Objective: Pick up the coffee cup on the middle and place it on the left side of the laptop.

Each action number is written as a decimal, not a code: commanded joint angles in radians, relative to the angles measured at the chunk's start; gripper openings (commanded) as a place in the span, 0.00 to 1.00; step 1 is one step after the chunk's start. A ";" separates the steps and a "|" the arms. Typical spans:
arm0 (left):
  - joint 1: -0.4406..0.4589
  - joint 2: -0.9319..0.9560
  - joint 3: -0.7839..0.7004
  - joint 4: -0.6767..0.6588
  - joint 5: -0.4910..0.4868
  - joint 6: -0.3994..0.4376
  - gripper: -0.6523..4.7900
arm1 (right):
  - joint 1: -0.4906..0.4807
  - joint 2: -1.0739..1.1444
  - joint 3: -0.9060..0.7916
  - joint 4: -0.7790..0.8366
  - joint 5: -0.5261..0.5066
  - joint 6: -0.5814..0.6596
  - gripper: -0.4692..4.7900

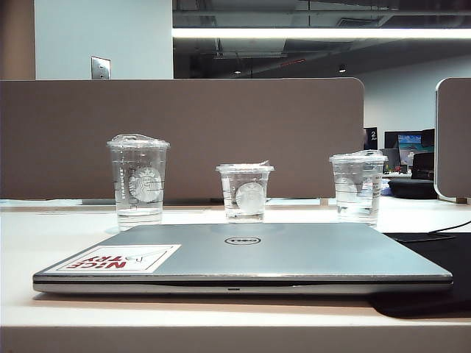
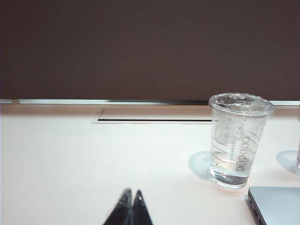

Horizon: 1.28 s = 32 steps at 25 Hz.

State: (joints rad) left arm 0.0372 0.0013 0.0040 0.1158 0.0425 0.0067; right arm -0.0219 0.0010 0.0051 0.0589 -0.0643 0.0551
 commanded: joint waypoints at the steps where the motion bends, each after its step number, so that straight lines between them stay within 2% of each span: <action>1: 0.001 0.000 0.003 0.012 0.003 0.001 0.11 | 0.000 -0.002 -0.004 0.020 0.002 -0.003 0.08; 17: 0.001 0.000 0.003 0.013 0.003 0.001 0.11 | 0.029 0.032 -0.004 0.021 0.002 -0.003 0.08; 22: 0.001 0.000 0.003 0.013 0.006 -0.005 0.11 | 0.179 0.147 -0.004 0.020 0.002 -0.003 0.08; 24: 0.001 0.000 0.003 0.014 0.016 -0.059 0.11 | 0.236 0.172 -0.004 0.019 0.002 -0.003 0.08; 26: 0.001 0.000 0.003 0.037 0.061 -0.109 0.11 | 0.288 0.189 -0.004 0.019 0.002 -0.003 0.08; 28: 0.001 0.000 0.003 0.083 0.181 -0.176 0.11 | 0.346 0.206 -0.004 0.019 0.001 -0.003 0.08; 32: 0.000 0.020 0.006 0.105 0.275 -0.229 0.11 | 0.393 0.225 -0.004 0.019 0.002 -0.003 0.08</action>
State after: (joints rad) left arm 0.0372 0.0105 0.0044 0.2070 0.2775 -0.1963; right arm 0.3630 0.2195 0.0055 0.0616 -0.0635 0.0551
